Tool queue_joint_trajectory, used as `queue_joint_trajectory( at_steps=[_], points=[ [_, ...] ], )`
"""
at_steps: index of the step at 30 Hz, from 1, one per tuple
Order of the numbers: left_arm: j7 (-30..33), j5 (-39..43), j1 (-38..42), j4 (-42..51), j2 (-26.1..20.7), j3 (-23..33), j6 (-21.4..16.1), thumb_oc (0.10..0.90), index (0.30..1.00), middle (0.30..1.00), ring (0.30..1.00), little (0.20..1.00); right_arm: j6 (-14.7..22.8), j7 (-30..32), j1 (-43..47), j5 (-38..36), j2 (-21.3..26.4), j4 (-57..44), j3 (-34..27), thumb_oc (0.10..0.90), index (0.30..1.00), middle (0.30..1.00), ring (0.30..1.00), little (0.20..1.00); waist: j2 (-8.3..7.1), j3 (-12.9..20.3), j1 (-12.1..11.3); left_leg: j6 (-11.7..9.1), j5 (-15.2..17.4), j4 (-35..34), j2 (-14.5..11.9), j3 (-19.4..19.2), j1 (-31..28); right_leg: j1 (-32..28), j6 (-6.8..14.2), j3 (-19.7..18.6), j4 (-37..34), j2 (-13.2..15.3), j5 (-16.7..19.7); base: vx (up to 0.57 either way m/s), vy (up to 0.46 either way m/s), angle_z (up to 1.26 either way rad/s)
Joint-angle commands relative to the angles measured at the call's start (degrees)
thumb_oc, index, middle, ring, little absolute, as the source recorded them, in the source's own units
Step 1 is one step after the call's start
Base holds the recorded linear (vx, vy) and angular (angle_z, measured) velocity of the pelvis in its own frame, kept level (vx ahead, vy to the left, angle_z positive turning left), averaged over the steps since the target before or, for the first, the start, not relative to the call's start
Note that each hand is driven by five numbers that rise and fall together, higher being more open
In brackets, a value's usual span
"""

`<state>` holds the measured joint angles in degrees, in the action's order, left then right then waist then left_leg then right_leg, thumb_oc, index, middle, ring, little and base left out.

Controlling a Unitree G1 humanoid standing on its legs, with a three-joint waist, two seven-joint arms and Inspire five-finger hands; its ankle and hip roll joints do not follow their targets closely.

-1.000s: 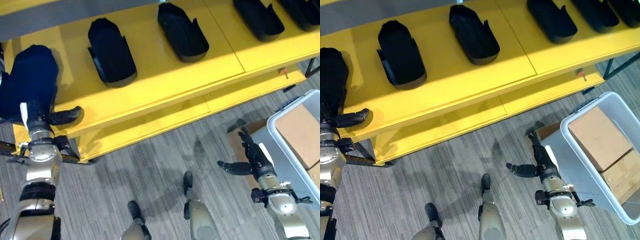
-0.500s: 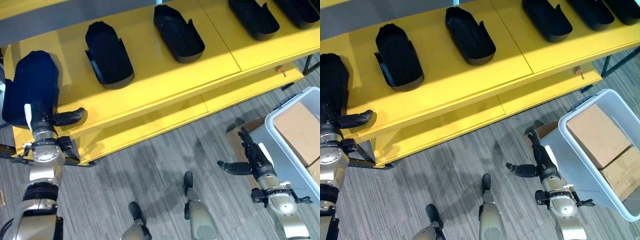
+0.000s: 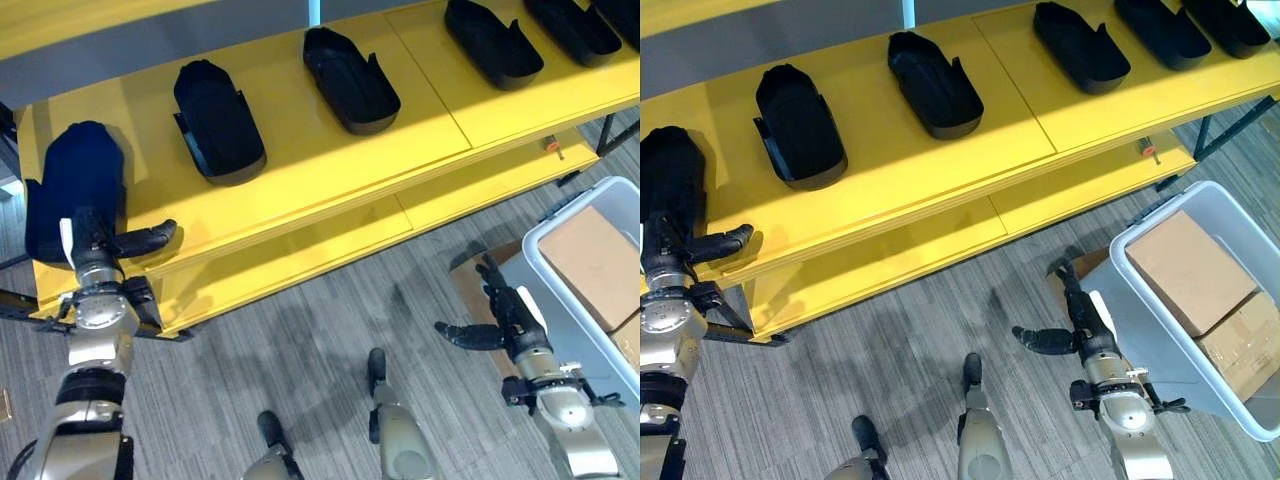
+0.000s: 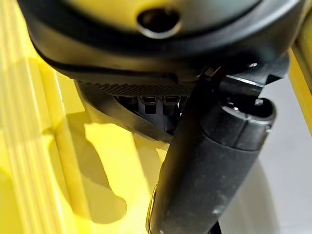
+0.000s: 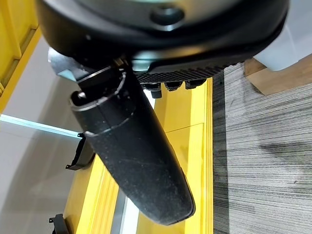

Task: Move parts from the plastic box to the shelf.

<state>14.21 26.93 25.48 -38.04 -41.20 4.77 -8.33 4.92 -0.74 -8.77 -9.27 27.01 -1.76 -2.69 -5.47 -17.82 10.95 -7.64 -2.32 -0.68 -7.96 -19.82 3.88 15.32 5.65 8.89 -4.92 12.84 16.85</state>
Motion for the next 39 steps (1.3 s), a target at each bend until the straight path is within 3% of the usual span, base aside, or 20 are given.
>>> queue_joint_trajectory(
  at_steps=[1,39],
  points=[
    [0.33,2.61,5.24,1.98,-3.04,2.48,-4.12,0.9,1.0,1.0,1.0,1.0,4.49,1.55,3.53,-1.4,2.04,-3.15,-3.2,0.9,1.0,1.0,1.0,1.0,0.25,2.46,0.79,3.25,7.15,8.83,1.53,2.56,4.09,-7.21,6.37,4.17,0.89,4.85,-5.95,0.0,0.0,0.0],
    [1.48,6.46,8.8,4.31,-1.86,1.05,-5.77,0.9,1.0,1.0,1.0,1.0,5.16,1.91,2.76,-1.09,1.48,-3.52,-3.32,0.9,1.0,1.0,1.0,1.0,0.84,3.54,1.61,3.54,7.34,8.22,1.86,1.9,2.9,-7.82,6.55,3.81,0.76,5.06,-5.89,0.0,0.0,0.0]
  ],
)
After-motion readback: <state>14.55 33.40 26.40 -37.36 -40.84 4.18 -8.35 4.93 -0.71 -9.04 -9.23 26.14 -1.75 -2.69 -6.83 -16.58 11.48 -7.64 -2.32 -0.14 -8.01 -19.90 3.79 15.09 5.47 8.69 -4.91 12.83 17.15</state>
